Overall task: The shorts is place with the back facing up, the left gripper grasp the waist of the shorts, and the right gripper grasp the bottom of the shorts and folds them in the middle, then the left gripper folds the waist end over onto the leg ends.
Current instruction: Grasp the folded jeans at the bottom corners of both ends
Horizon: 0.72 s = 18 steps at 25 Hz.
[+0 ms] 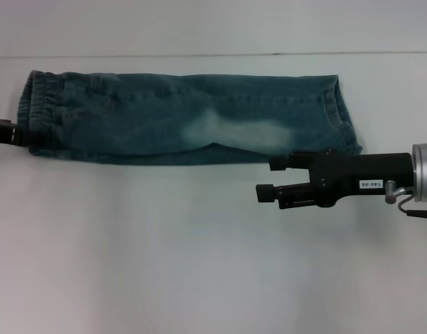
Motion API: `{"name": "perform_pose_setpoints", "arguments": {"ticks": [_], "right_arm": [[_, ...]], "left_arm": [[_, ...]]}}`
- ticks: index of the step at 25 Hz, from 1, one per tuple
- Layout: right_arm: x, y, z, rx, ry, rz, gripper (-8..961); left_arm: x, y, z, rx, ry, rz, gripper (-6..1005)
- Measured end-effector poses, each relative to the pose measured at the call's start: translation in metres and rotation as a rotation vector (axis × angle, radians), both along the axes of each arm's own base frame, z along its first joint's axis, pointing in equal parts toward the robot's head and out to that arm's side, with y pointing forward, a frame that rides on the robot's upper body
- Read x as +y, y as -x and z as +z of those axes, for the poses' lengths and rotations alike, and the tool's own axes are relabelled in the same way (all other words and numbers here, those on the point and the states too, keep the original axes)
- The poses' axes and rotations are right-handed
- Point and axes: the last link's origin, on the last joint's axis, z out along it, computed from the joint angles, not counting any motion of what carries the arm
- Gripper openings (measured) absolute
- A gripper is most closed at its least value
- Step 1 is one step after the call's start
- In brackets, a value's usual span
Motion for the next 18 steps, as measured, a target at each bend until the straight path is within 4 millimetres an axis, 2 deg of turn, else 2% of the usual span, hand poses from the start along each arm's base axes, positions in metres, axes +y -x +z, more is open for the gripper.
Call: {"name": "perform_pose_setpoints", "arguments": {"ticks": [15,18], "right_arm": [[0.0032,-0.0012,-0.0033,-0.004,-0.021,-0.021,927],[0.0038,-0.0026,-0.0051,-0.010,-0.025,-0.027,927]], "left_arm": [[0.0021,-0.0076,-0.0048,0.023,0.036,-0.036,909],[-0.0002,-0.0074,-0.0038,0.019,0.042,-0.038,818]]}}
